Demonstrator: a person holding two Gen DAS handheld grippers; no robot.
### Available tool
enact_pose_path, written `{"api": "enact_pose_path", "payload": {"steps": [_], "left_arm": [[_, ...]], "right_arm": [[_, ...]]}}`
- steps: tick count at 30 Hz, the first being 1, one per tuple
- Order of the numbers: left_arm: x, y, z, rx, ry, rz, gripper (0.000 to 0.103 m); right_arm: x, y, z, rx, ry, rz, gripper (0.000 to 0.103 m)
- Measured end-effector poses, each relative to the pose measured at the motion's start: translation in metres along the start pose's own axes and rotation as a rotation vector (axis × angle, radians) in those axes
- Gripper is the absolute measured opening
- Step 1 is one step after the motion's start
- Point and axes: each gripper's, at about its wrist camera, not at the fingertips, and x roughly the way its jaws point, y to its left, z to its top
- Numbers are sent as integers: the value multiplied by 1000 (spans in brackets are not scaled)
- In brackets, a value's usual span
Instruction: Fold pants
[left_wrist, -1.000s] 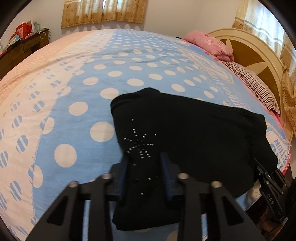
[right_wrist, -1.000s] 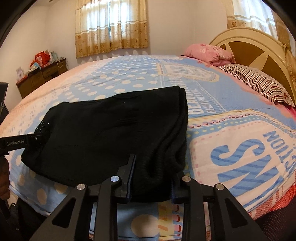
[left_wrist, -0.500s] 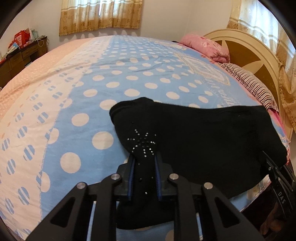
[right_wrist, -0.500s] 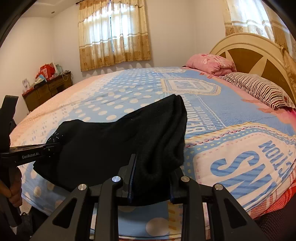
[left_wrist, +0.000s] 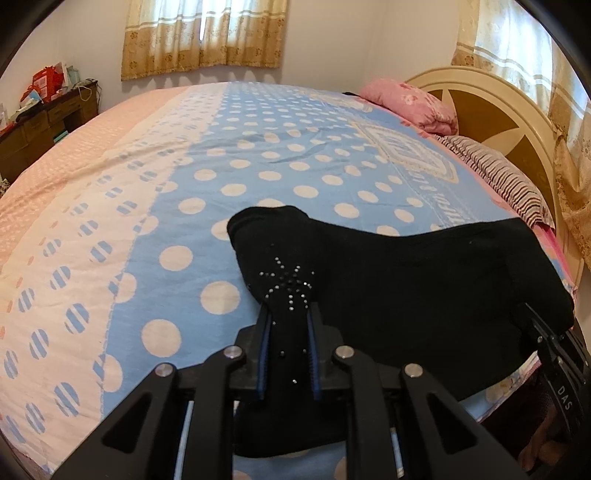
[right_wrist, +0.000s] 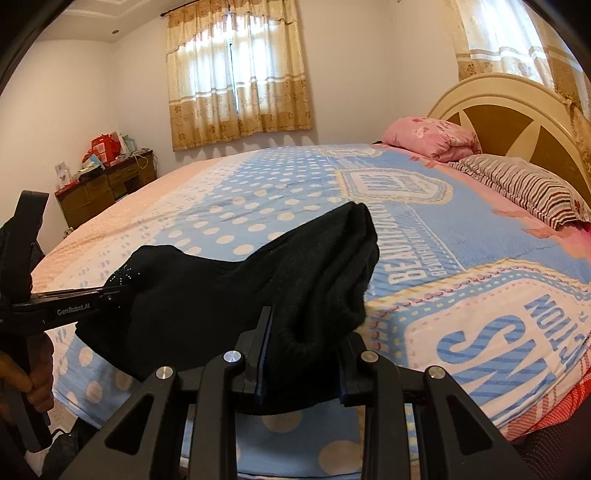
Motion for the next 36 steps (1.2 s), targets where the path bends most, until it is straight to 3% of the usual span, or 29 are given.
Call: {"api": "enact_pose_path", "payload": {"steps": [20, 36], "left_arm": [[-12, 23, 19, -38, -51, 38, 17], [-21, 67, 27, -103, -84, 108, 17]], "right_arm": [[7, 32, 31, -50, -57, 67, 28], [27, 77, 51, -82, -79, 173, 28]]}}
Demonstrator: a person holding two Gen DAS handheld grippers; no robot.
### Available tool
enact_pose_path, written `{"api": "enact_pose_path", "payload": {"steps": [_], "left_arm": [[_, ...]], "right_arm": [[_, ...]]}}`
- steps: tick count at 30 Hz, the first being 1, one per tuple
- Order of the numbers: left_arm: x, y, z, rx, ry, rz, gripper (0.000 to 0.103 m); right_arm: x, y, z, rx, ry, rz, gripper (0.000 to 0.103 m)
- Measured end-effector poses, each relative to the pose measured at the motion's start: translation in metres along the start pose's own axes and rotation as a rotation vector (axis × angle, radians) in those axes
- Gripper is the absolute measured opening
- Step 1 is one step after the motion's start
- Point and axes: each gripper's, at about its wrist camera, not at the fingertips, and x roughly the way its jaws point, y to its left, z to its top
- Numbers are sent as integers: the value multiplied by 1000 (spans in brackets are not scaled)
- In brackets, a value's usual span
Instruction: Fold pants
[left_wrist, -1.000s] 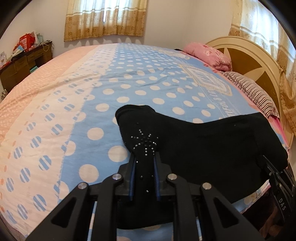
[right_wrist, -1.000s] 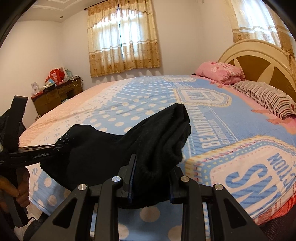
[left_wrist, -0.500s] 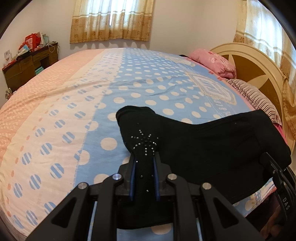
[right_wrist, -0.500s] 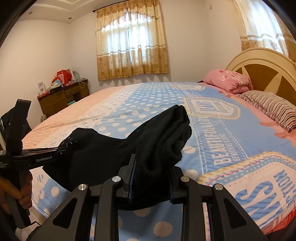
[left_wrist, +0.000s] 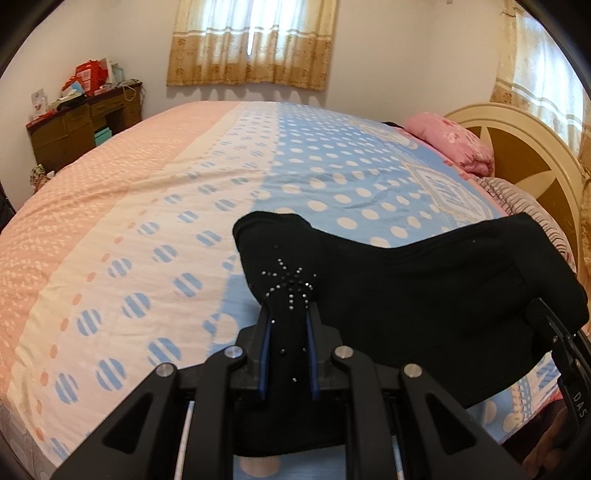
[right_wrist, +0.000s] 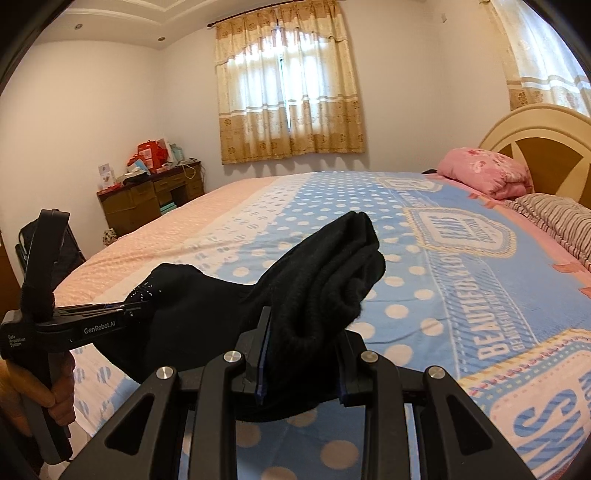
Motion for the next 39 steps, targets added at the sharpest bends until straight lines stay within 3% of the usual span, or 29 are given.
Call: {"api": "enact_pose_path", "payload": {"steps": [17, 39], "left_arm": [[-10, 41, 14, -58, -38, 77, 17], [-19, 115, 28, -175, -101, 255, 17]], "right_arm": [[20, 38, 21, -42, -29, 103, 28], [79, 111, 45, -93, -16, 266, 28]]}}
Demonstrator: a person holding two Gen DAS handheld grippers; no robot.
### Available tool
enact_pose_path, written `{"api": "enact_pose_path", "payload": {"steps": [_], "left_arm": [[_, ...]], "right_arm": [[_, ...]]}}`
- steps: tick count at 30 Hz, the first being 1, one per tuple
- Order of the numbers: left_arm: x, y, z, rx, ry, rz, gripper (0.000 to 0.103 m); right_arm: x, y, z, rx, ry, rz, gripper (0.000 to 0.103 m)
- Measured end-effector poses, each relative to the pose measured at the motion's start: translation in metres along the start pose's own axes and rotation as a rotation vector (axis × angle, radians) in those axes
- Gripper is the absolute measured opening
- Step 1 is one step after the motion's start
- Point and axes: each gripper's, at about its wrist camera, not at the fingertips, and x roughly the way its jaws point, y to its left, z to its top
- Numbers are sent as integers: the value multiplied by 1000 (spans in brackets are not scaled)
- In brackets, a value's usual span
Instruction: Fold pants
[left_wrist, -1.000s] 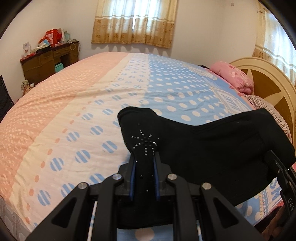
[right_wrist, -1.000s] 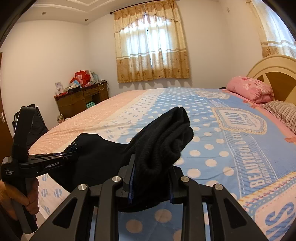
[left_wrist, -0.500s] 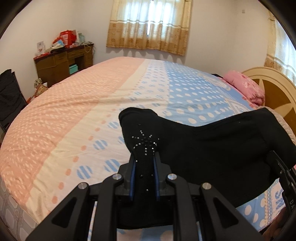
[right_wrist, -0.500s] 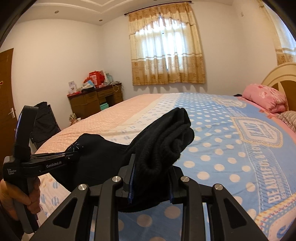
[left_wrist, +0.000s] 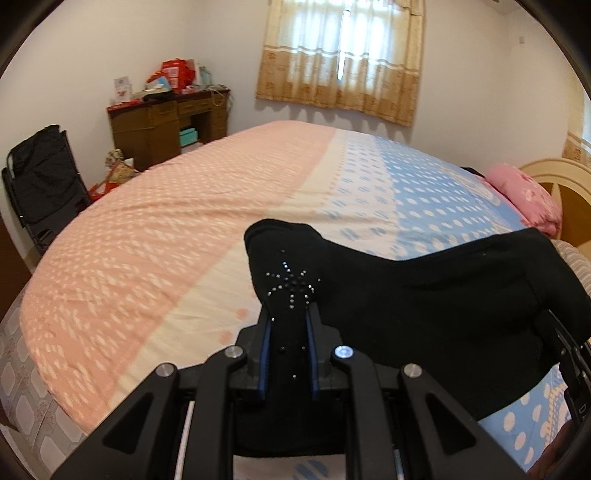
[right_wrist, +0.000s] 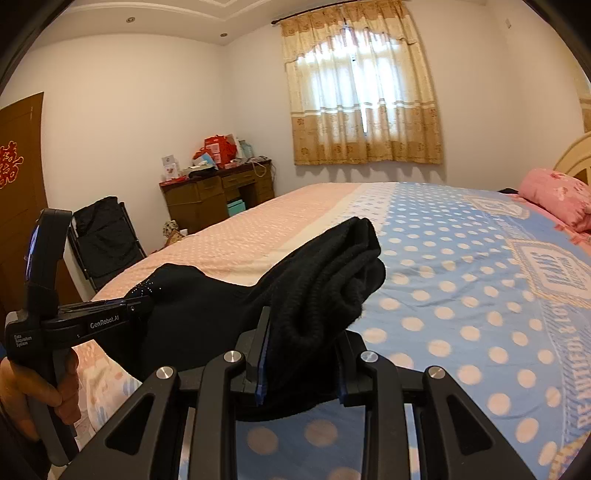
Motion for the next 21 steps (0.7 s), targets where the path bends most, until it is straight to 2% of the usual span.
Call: {"api": "enact_pose_path", "payload": {"steps": [7, 10, 14, 18, 21], "left_arm": [[3, 18, 16, -19, -42, 75, 17], [7, 22, 24, -12, -73, 126, 17], [23, 29, 23, -16, -58, 177, 17], [50, 38, 9, -29, 23, 211, 17], [68, 45, -4, -28, 70, 256, 17]], "right_arm": [[35, 15, 14, -22, -31, 41, 28], [58, 15, 12, -19, -2, 66, 28], [104, 15, -12, -23, 131, 67, 28], [137, 3, -41, -2, 272, -2, 28], [142, -4, -47, 25, 290, 15, 29]]}}
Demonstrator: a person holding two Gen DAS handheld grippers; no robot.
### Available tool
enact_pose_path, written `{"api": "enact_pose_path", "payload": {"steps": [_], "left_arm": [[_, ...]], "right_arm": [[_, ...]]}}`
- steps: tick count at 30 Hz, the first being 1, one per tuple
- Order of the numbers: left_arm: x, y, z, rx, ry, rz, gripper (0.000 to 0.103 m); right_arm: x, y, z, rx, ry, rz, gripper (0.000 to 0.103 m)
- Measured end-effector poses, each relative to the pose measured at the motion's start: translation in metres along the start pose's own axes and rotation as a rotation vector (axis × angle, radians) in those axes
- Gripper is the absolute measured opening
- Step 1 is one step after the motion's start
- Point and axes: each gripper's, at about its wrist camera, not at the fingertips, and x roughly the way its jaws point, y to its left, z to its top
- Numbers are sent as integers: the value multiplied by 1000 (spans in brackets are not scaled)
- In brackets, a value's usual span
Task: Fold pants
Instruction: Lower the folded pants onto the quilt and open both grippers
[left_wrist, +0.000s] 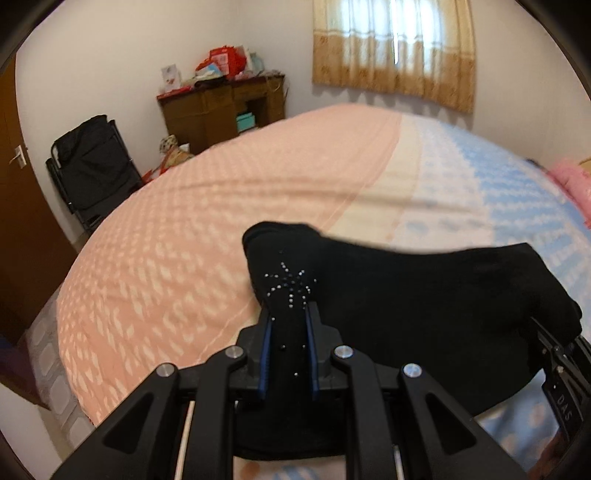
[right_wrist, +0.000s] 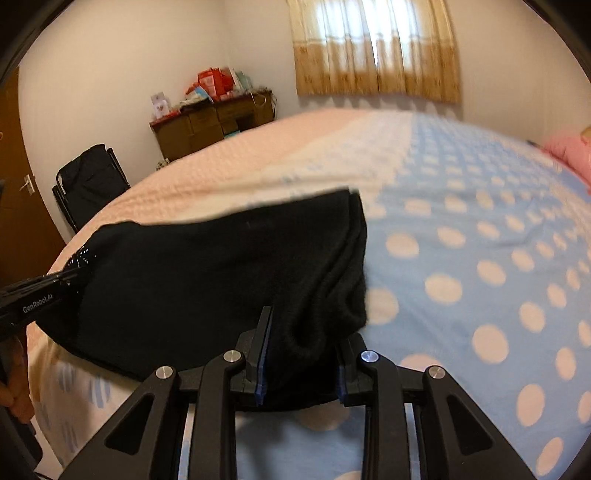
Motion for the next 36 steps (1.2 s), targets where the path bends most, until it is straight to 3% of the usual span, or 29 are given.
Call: {"api": "enact_pose_path", "payload": {"steps": [4, 8, 15, 17, 19, 20, 22, 24, 25, 27, 28, 32, 36], "left_arm": [[16, 3, -9, -7, 32, 9, 25], [16, -3, -11, 30, 11, 37, 28], [12, 5, -14, -1, 34, 13, 32], [7, 9, -17, 3, 48, 22, 42], [1, 24, -21, -20, 57, 38, 66], [-2, 34, -23, -41, 60, 32, 70], [-6, 54, -28, -80, 73, 24, 89], [-9, 71, -33, -106, 83, 52, 95], [-10, 80, -35, -121, 86, 74, 94], [-10, 90, -37, -139, 106, 193, 92], [-9, 95, -37, -153, 113, 208, 91], [-15, 100, -31, -232, 100, 144, 91], [-22, 70, -16, -157, 37, 61, 91]], "right_arm": [[2, 1, -2, -13, 7, -12, 29], [2, 4, -4, -9, 9, -10, 30], [3, 9, -3, -64, 35, -63, 30], [2, 9, -3, -74, 35, -67, 30], [2, 5, -3, -54, 34, -50, 31], [3, 2, -3, -43, 35, -41, 31], [3, -1, -3, -28, 35, -32, 31], [2, -2, -3, -20, 34, -30, 31], [2, -1, -3, -20, 32, -30, 31], [1, -2, -3, -15, 29, -21, 34], [0, -3, -3, -8, 26, -11, 35], [-15, -14, -1, 55, -8, 45, 38], [-52, -19, 2, 116, -133, -23, 38]]}}
